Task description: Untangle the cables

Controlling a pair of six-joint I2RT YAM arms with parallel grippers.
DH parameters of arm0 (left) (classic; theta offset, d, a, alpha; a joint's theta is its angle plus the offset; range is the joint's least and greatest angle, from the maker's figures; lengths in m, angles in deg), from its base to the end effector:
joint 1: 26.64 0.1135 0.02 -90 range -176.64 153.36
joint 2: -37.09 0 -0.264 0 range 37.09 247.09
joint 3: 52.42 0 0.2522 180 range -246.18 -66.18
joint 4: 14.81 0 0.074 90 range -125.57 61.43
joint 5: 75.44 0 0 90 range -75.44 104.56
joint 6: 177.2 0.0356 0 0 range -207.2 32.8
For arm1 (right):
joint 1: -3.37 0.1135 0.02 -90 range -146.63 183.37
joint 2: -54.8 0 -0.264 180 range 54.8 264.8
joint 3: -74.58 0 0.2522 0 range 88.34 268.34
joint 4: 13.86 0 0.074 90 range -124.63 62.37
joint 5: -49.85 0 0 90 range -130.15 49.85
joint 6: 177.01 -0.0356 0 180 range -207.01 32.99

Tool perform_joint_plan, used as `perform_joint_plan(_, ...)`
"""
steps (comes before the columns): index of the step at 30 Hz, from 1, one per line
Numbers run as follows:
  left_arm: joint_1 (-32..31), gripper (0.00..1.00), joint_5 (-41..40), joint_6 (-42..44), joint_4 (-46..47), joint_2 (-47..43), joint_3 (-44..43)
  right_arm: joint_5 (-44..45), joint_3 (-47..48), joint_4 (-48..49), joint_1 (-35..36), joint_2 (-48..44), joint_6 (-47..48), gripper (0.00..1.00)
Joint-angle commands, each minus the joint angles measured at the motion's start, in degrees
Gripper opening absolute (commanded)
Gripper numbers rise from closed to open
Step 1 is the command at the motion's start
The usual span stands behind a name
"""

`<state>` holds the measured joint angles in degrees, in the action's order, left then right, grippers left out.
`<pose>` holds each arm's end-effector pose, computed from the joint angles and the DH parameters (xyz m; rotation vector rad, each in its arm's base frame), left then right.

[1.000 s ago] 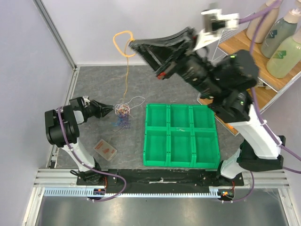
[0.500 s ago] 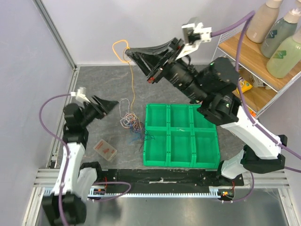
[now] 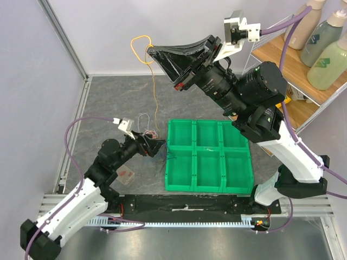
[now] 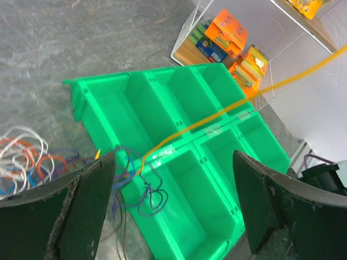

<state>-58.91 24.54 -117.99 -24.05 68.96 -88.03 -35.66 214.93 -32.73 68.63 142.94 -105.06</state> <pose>0.1286 -0.0885 0.2589 0.1618 1.7530 -0.9642 0.1103 0.2326 0.6368 -0.3568 1.0106 1.2865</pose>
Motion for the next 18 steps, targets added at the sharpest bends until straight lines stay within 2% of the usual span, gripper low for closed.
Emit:
perform_joint_plan(1, -2.18, 0.94, -2.53, 7.4, 15.93, 9.58, -4.61, -1.68, 2.26, 1.85, -0.04, 0.54, -1.99, 0.0)
perform_joint_plan(3, -2.62, 0.92, -1.63, 7.23, 19.38, 14.59, -6.18, -1.68, 2.35, 2.11, -0.04, 0.54, -2.61, 0.0)
perform_joint_plan(4, -2.62, 0.88, -3.89, 7.93, 18.52, 16.7, -7.58, -1.85, 2.61, 2.03, 0.05, 0.72, -2.96, 0.0)
perform_joint_plan(6, -2.36, 0.69, -16.41, 7.32, 13.53, 20.4, -10.66, -2.38, 3.4, 2.11, -0.04, 0.81, -3.75, 0.0)
perform_joint_plan(7, -2.01, 0.54, -20.83, 7.41, 11.59, 22.42, -12.33, -2.73, 4.01, 2.12, 0.05, 0.89, -4.19, 0.0)
perform_joint_plan(8, -1.22, 0.48, -23.83, 7.49, 10.79, 24.27, -13.13, -2.82, 4.8, 2.03, 0.05, 0.9, -4.45, 0.0)
perform_joint_plan(12, 4.39, 0.44, -26.94, 5.92, 12.62, 30.33, -13.4, -0.2, 7.88, 2.2, -0.04, 0.9, -4.72, 0.0)
perform_joint_plan(15, 12.38, 0.4, -23.61, 1.26, 12.36, 35.25, -13.83, 2.45, 6.4, 6.67, 0.05, -0.95, -3.93, 0.0)
perform_joint_plan(16, 13.89, 0.4, -22.99, 0.21, 11.67, 37.18, -14.27, 2.63, 6.22, 7.82, 0.05, -1.47, -3.76, 0.0)
perform_joint_plan(18, 16.27, 0.33, -21.41, 0.46, 9.65, 41.31, -16.2, 2.36, 6.92, 8.97, 0.05, -1.65, -3.23, 0.0)
